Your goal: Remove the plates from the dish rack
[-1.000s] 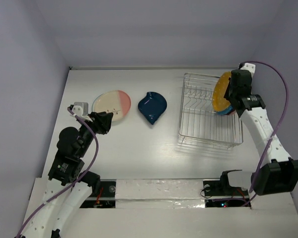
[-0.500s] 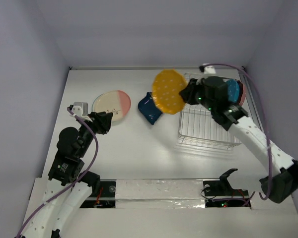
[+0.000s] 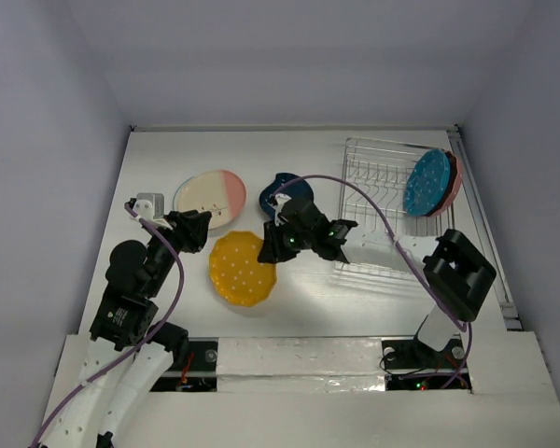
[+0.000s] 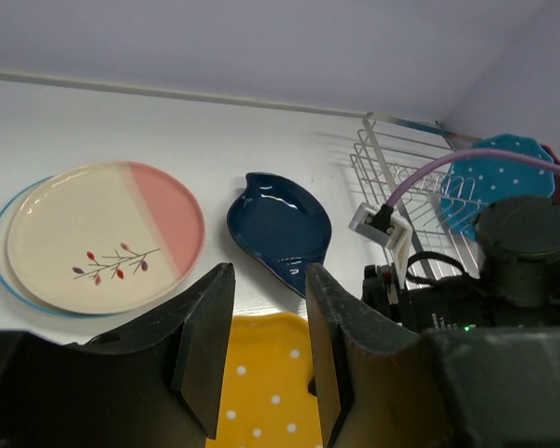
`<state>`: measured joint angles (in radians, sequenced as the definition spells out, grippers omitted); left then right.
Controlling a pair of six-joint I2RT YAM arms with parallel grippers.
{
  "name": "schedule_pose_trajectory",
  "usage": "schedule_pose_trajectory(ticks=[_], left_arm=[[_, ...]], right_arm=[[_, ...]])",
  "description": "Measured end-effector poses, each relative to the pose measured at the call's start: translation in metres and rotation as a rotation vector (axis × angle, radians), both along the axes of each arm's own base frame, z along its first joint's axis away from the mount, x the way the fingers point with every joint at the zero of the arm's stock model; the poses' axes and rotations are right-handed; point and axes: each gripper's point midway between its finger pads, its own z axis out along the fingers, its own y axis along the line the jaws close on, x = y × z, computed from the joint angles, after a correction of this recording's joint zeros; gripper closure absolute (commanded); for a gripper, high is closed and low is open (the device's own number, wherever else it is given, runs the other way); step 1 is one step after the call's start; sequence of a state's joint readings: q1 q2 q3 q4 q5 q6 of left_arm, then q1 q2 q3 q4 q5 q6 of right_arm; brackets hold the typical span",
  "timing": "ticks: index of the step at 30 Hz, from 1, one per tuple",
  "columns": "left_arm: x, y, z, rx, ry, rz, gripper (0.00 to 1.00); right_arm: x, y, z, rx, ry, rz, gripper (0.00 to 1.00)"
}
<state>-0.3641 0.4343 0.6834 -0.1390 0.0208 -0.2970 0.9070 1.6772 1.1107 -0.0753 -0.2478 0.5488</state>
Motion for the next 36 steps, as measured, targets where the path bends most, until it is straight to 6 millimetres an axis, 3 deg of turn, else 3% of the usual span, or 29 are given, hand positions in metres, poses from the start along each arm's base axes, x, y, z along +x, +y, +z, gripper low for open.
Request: schedule_pose_trajectory(ticks=[6, 9, 10, 14, 22, 31, 35, 36], left_arm=[[0.0, 0.0, 0.0, 0.0, 0.0, 0.0, 0.67], [0.0, 0.0, 0.0, 0.0, 0.0, 0.0, 0.67], [0.0, 0.0, 0.0, 0.0, 0.0, 0.0, 0.67], [0.0, 0.0, 0.0, 0.0, 0.0, 0.0, 0.67], [0.0, 0.0, 0.0, 0.0, 0.0, 0.0, 0.67], [0.0, 0.0, 0.0, 0.0, 0.0, -0.001, 0.67], [0.0, 0.0, 0.0, 0.0, -0.001, -0.001, 0.67], [0.0, 0.0, 0.0, 0.0, -0.001, -0.001, 0.67]], right_arm=[[-0.009, -0.004, -0.024, 0.014, 0.058, -0.018, 1.0], [-0.01, -0.005, -0.03, 0.039, 0.069, -0.031, 0.9], [-0.011, -0.005, -0.032, 0.046, 0.073, -0.036, 0.81], [-0.01, -0.008, -0.037, 0.055, 0.082, -0.069, 0.58], [-0.009, -0.034, -0.084, -0.091, 0.102, -0.151, 0.52], [0.001, -0.039, -0.085, -0.12, 0.06, -0.195, 0.23], [0.0, -0.047, -0.082, -0.16, 0.036, -0.211, 0.2], [-0.001, -0.053, -0.08, -0.178, 0.029, -0.219, 0.26]])
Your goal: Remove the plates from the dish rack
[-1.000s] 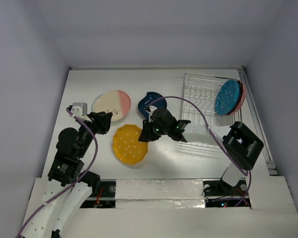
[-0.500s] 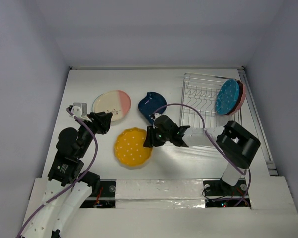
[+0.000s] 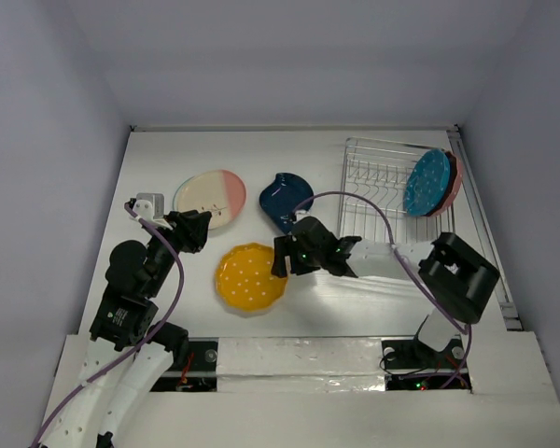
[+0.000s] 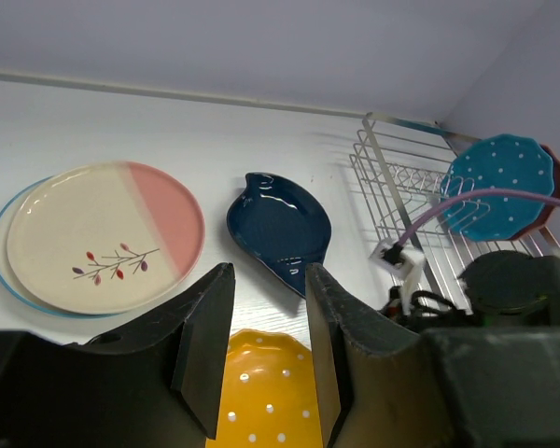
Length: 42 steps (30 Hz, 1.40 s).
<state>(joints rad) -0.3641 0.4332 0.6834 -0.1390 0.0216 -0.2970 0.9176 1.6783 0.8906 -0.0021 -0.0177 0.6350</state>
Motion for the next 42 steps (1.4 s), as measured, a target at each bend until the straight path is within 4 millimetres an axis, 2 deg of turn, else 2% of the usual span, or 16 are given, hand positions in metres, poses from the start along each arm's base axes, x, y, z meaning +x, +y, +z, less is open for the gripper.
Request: schedule_pose_trajectory(ticks=[1, 2, 3, 4, 7, 9, 11, 12, 15, 18, 19, 21, 22, 25, 32, 42], left_arm=[[0.0, 0.0, 0.0, 0.0, 0.0, 0.0, 0.67], [0.0, 0.0, 0.0, 0.0, -0.001, 0.0, 0.67], [0.0, 0.0, 0.001, -0.001, -0.002, 0.0, 0.67], [-0.001, 0.0, 0.001, -0.001, -0.003, 0.0, 0.67], [-0.001, 0.0, 0.002, -0.003, -0.006, -0.001, 0.75], [-0.002, 0.0, 0.002, -0.006, -0.008, -0.001, 0.88], [-0.002, 0.001, 0.003, -0.006, -0.012, 0.001, 1.0], [-0.003, 0.001, 0.004, -0.008, -0.015, 0.002, 1.0], [-0.004, 0.002, 0.005, -0.009, -0.021, 0.005, 1.0], [-0.005, 0.003, 0.007, -0.012, -0.028, 0.005, 1.0], [-0.006, 0.003, 0.008, -0.013, -0.031, 0.005, 1.0], [-0.007, 0.003, 0.009, -0.015, -0.036, 0.005, 0.92], [-0.007, 0.003, 0.01, -0.016, -0.039, 0.004, 0.9], [-0.009, 0.003, 0.01, -0.018, -0.043, 0.0, 0.8], [-0.011, 0.002, 0.012, -0.021, -0.051, -0.005, 0.73], [-0.011, 0.002, 0.012, -0.021, -0.051, -0.007, 0.73]], right_arm=[[0.0, -0.004, 0.004, -0.011, -0.007, -0.007, 0.32], [0.002, -0.013, 0.018, -0.021, -0.037, -0.027, 0.46], [0.002, -0.014, 0.024, -0.018, -0.05, -0.032, 0.46], [0.006, -0.02, 0.04, -0.014, -0.087, -0.053, 0.65], [0.02, -0.04, 0.106, 0.037, -0.228, -0.136, 0.95], [0.035, -0.064, 0.158, 0.094, -0.341, -0.221, 1.0], [0.059, -0.106, 0.206, 0.144, -0.451, -0.361, 1.0], [0.069, -0.13, 0.222, 0.15, -0.495, -0.439, 1.0], [0.097, -0.225, 0.248, 0.072, -0.602, -0.726, 1.0], [0.105, -0.291, 0.245, -0.076, -0.621, -0.924, 0.93], [0.109, -0.307, 0.241, -0.135, -0.613, -0.972, 0.82], [0.118, -0.333, 0.231, -0.229, -0.587, -1.037, 0.67], [0.123, -0.343, 0.225, -0.27, -0.571, -1.057, 0.55], [0.132, -0.373, 0.206, -0.375, -0.51, -1.106, 0.42], [0.154, -0.411, 0.182, -0.495, -0.417, -1.155, 0.42], [0.174, -0.432, 0.152, -0.528, -0.328, -1.142, 0.46]])
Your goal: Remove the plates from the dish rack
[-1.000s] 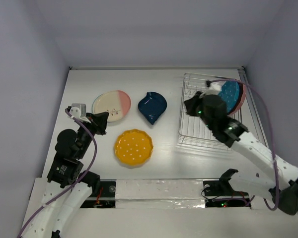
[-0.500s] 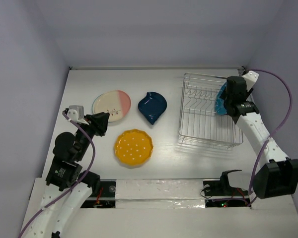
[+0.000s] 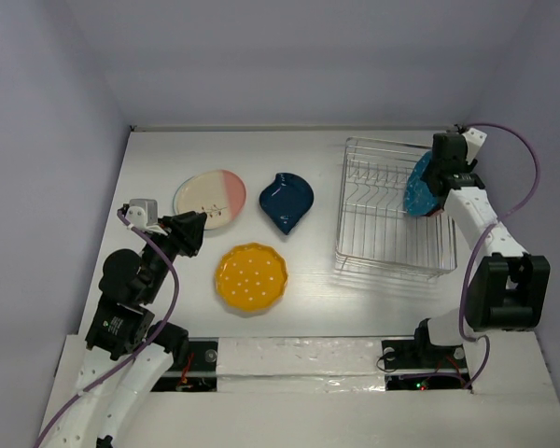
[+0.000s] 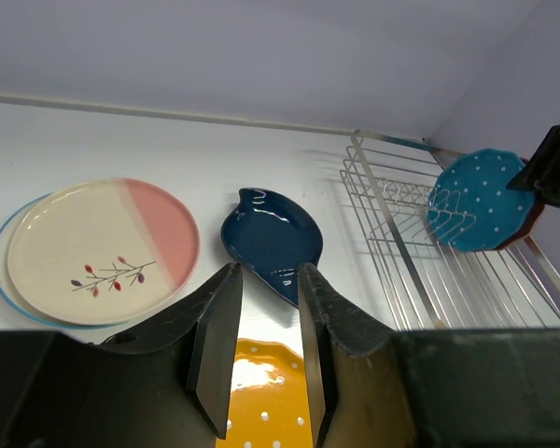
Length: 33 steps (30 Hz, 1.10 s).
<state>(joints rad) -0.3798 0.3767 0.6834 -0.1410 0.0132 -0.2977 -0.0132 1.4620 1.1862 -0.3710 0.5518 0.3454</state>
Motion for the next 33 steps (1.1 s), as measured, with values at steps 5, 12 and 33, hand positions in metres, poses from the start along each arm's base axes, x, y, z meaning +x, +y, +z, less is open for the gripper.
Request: schedule_pose_trajectory(ticks=[5, 12, 33], left_arm=[[0.0, 0.0, 0.0, 0.0, 0.0, -0.001, 0.72], [0.0, 0.0, 0.0, 0.0, 0.0, -0.001, 0.72], [0.0, 0.0, 0.0, 0.001, 0.002, -0.001, 0.72]], right_arm=[[0.009, -0.001, -0.019, -0.005, 0.048, 0.012, 0.56], [0.011, -0.001, -0.021, -0.023, 0.073, 0.053, 0.85], [-0.068, 0.034, 0.063, -0.09, -0.028, 0.182, 1.0]])
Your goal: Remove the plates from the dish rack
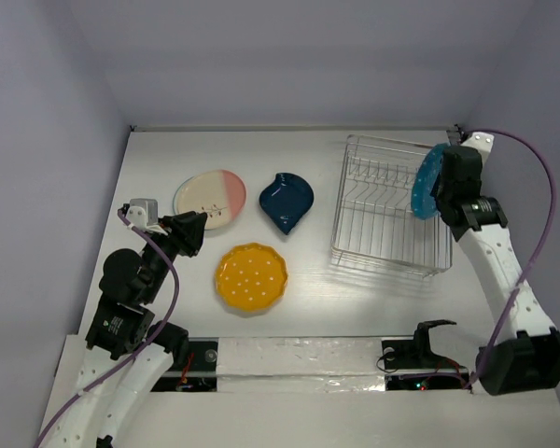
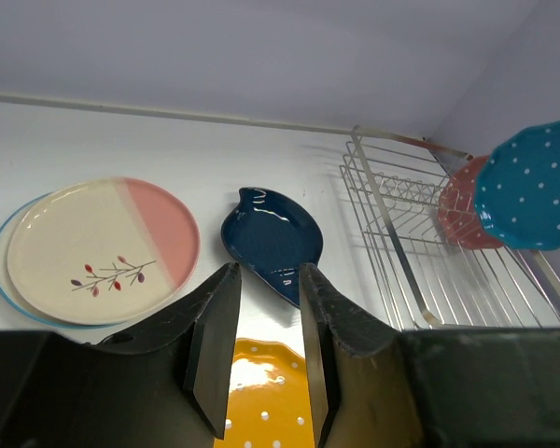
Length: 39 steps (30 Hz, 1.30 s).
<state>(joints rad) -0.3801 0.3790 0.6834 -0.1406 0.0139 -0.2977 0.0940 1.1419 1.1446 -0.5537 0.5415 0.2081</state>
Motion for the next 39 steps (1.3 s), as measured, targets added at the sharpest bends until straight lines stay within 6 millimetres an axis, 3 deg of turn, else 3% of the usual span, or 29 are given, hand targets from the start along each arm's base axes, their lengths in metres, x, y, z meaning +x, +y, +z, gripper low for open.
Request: schedule_pose_trajectory(ticks=[7, 10, 13, 19, 23, 32, 39], left_arm=[[0.0, 0.0, 0.0, 0.0, 0.001, 0.0, 0.72], [0.001, 0.0, -0.001, 0.001, 0.002, 0.001, 0.72], [0.002, 0.0, -0.002, 0.003, 0.008, 0.003, 0.71], [0.003, 0.001, -0.003, 0.005, 0.011, 0.01, 0.71], [0.003, 0.001, -0.003, 0.005, 0.012, 0.01, 0.71], [0.005, 0.002, -0.004, 0.006, 0.016, 0.016, 0.7], [0.005, 0.002, -0.004, 0.006, 0.016, 0.016, 0.7]], right_arm=[[-0.019, 0.057, 0.052, 0.16, -0.195, 0.251, 1.0], [-0.022, 0.084, 0.06, 0.241, -0.237, 0.368, 1.0], [-0.02, 0.12, 0.056, 0.323, -0.247, 0.485, 1.0], [-0.026, 0.257, 0.016, 0.533, -0.111, 0.876, 1.0], [-0.051, 0.331, -0.018, 0.647, 0.038, 1.075, 1.0], [-0.091, 0.422, -0.075, 0.789, 0.224, 1.256, 1.0], [-0.111, 0.443, -0.125, 0.826, 0.361, 1.244, 1.0]])
